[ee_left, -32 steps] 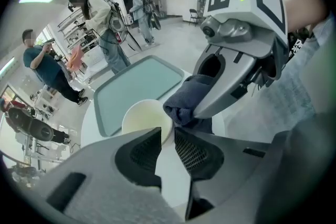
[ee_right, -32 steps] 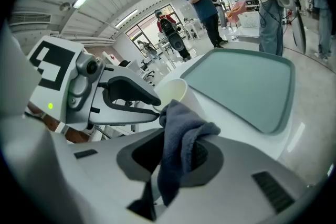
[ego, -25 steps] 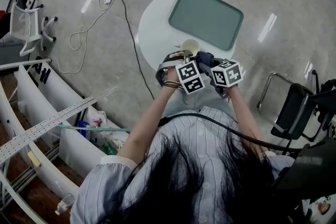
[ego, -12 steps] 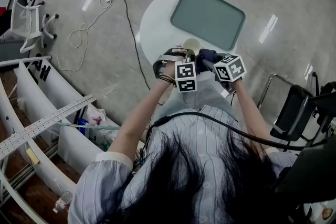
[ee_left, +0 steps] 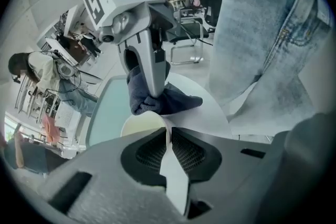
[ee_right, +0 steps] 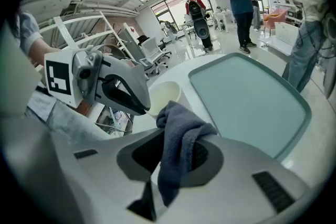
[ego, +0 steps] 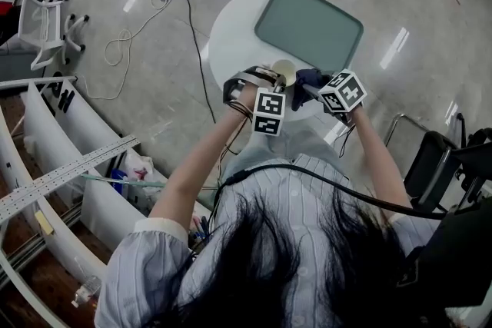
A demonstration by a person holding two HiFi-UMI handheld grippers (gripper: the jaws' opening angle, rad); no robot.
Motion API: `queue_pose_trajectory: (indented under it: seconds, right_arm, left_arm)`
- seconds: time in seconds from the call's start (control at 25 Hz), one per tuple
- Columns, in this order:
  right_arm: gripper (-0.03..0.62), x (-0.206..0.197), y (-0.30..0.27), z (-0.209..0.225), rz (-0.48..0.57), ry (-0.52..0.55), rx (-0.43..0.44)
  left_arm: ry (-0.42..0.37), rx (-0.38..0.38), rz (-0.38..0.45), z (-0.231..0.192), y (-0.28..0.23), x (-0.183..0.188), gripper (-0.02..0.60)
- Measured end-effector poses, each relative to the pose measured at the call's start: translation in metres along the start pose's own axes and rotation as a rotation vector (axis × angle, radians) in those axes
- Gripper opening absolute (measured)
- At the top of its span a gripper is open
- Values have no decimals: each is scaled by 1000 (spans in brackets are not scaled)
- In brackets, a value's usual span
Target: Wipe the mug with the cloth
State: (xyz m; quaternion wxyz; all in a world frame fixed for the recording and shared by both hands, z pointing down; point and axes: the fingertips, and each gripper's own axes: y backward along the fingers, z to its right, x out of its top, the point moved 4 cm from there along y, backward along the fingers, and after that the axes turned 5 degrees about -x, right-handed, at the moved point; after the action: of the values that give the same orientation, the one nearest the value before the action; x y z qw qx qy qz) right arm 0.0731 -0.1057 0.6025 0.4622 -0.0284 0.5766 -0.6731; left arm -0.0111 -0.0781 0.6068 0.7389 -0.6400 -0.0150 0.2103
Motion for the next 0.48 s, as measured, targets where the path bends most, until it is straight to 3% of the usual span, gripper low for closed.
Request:
queue_pose_trajectory:
  seconds: [0.48]
  right_arm:
    - [80,11,-1,3,-74,185,33]
  left_arm:
    - [-376,-93,-81,11,3,-9,46]
